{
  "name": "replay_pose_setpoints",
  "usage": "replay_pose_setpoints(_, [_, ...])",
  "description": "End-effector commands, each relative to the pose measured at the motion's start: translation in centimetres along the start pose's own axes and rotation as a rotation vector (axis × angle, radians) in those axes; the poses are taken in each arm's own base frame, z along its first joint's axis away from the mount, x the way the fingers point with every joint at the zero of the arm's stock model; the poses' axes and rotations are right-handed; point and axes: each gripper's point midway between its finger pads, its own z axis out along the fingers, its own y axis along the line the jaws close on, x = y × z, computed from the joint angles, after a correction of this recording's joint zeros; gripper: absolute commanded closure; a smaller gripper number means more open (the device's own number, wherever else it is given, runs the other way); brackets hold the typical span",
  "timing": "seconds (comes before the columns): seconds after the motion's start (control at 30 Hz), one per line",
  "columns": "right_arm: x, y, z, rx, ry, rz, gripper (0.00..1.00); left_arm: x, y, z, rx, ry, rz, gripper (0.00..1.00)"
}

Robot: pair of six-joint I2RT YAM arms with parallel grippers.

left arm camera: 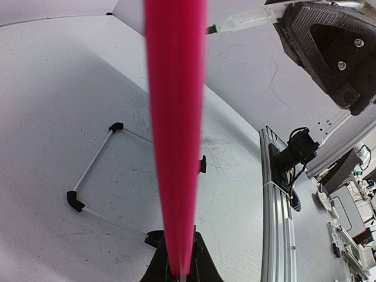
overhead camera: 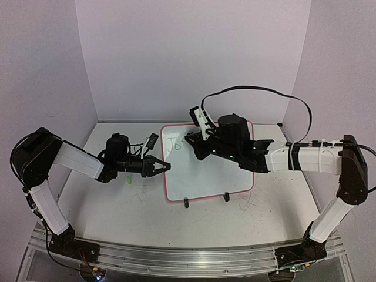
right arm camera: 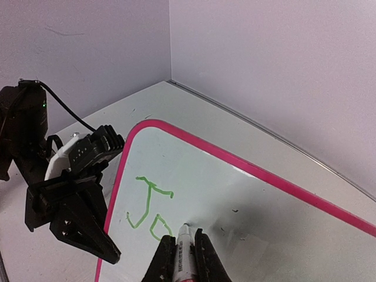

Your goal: Write a sentence on the whiteboard

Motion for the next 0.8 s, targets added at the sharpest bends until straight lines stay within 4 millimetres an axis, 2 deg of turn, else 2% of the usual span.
replay_pose_setpoints(0.0, [0.1, -0.5, 0.0, 0.034, 0.001, 0.006, 1.00, -1.8, 1.9, -0.2, -0.110, -0.034, 0.023, 1.00])
replay_pose_setpoints(0.3, [1.2, -0.1, -0.3, 0.027, 0.026, 0.010, 1.00, -1.7, 1.9, -0.2, -0.110, -0.033, 0.022, 1.00])
replay_pose_setpoints(0.77, [2.1, -0.7, -1.0, 0.056, 0.047, 0.013, 1.00, -1.6, 1.9, -0.3, -0.111, -0.032, 0.021, 1.00])
